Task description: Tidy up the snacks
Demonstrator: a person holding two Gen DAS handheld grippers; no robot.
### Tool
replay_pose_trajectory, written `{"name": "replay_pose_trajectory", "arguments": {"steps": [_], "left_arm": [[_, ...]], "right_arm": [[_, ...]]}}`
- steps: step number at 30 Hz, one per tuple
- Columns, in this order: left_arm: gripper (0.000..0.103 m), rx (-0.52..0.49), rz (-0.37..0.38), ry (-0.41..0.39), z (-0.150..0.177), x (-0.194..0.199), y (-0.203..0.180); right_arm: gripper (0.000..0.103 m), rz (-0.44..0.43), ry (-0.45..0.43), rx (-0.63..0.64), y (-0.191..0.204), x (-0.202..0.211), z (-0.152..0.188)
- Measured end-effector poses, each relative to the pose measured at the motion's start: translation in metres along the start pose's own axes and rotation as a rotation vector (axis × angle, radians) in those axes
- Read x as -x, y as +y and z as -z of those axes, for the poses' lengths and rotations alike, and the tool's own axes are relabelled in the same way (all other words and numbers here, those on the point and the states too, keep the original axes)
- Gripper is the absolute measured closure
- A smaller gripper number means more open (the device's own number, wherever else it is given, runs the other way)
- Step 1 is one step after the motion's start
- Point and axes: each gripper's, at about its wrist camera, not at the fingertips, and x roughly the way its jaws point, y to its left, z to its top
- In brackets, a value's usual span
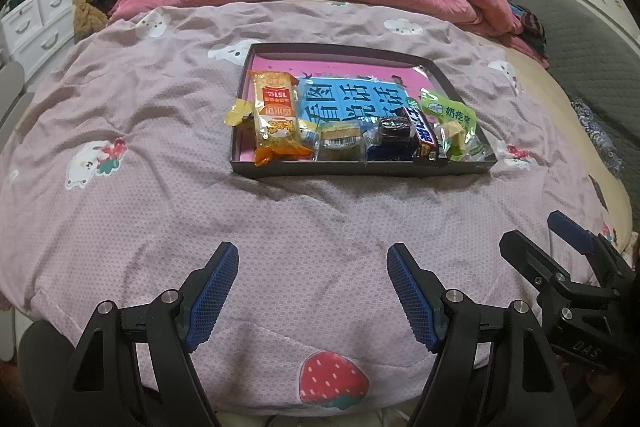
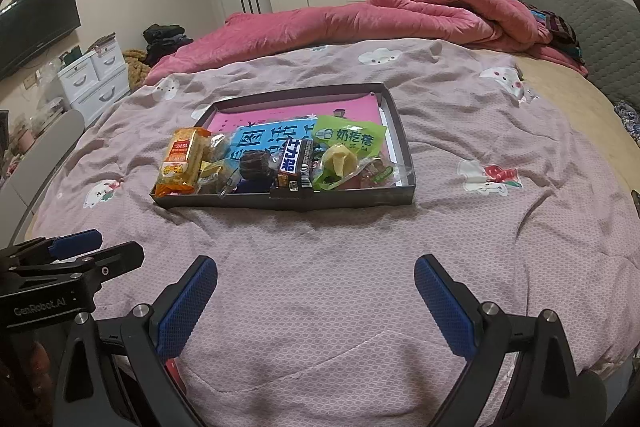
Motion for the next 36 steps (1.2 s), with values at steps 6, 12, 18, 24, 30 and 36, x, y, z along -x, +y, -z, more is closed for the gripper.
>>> {"name": "replay_pose_trajectory", "arguments": {"steps": [6, 12, 18, 24, 30, 36], "left_arm": [[0.025, -0.006, 0.000, -0.003, 0.0002, 0.0011, 0.0003], [0.025, -0.004, -0.008, -0.003, -0.0002, 0.0013, 0.0009], [0.025, 0.002, -0.024, -0.002, -0.0001, 0.0007, 0.0018], [0.025, 0.004, -0.028, 0.001, 0.0001, 0.0000, 0.0023], [0.025, -0.001, -0.030, 0.003, -0.0003, -0.0012, 0.0013], [0.025, 0.000, -0.030, 0.004, -0.0001, -0.0010, 0.0011]], "right_arm": [[0.003, -0.001, 0.000, 0.000, 0.0000, -0.0001, 0.0001], [0.003, 0.002, 0.000, -0.004, -0.0007, 0.0003, 0.0003], [0.003, 0.003, 0.000, -0.005, -0.0014, -0.0005, 0.0004], [0.003, 0.002, -0.005, -0.007, -0.0024, -0.0005, 0.0007], [0.003, -0.002, -0.027, -0.002, -0.0006, 0.0024, -0.0010], [0.003, -0.006, -0.029, -0.004, 0.0007, 0.0032, -0.0020]]}}
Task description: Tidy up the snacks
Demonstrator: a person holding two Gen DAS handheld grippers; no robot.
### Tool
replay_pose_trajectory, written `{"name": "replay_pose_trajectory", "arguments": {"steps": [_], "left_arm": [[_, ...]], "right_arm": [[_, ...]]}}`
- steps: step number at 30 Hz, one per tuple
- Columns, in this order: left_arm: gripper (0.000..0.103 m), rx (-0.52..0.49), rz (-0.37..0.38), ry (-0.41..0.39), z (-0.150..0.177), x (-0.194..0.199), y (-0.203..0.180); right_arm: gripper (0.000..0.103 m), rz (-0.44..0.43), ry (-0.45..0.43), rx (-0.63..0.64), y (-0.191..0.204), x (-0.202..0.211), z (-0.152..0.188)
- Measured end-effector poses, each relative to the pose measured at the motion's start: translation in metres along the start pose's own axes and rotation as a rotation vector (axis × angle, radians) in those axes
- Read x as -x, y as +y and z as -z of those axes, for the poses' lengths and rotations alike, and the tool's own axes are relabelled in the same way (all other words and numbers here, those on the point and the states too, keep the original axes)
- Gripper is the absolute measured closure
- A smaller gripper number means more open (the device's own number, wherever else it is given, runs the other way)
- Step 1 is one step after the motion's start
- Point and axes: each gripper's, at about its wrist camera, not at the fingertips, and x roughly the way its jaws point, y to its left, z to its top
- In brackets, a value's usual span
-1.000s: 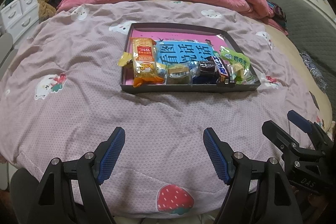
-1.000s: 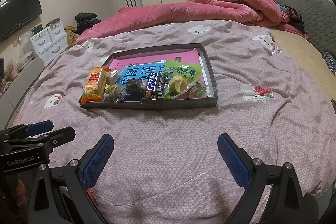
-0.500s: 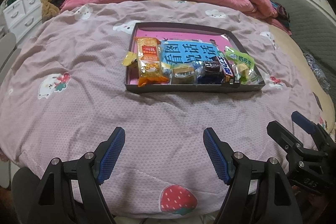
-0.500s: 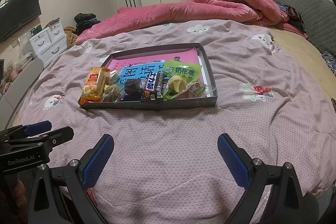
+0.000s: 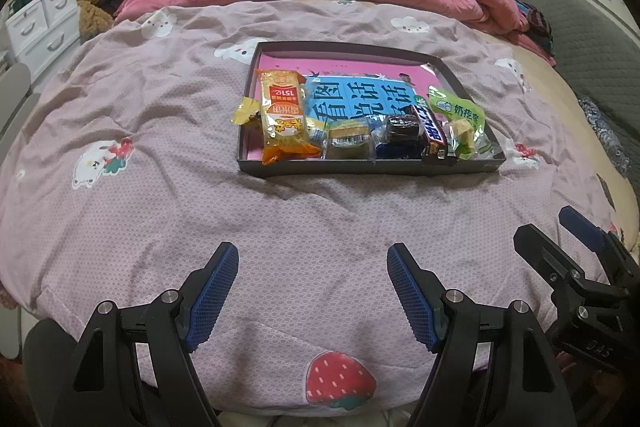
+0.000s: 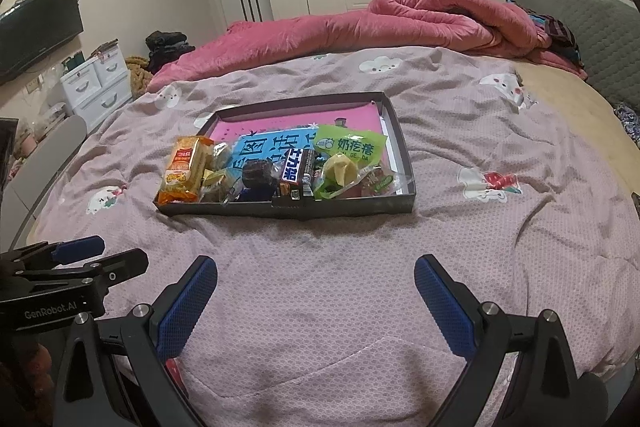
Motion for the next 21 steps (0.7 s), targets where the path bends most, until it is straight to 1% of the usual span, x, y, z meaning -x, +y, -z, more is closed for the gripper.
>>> {"name": "replay_pose_trajectory", "arguments": {"steps": [9, 13, 18, 21], "left_arm": [[0.025, -0.002, 0.024, -0.010, 0.000, -0.001, -0.002], [0.025, 0.023, 0.016, -0.015, -0.002, -0.007, 0.005], [0.025, 0.094, -0.005, -0.033, -0.013, -0.024, 0.037], [0.024, 0.153, -0.060, -0.059, -0.027, -0.033, 0.068]], "right_arm": [[0.003, 0.005, 0.004, -0.001, -0.001, -0.002, 0.001], [0.003, 0.023, 0.014, -0.012, -0.006, -0.008, 0.001], [0.003, 0.074, 0.020, -0.031, -0.026, -0.026, -0.002], [0.003, 0.120, 0.011, -0.070, -0.051, -0.036, -0.013]]}}
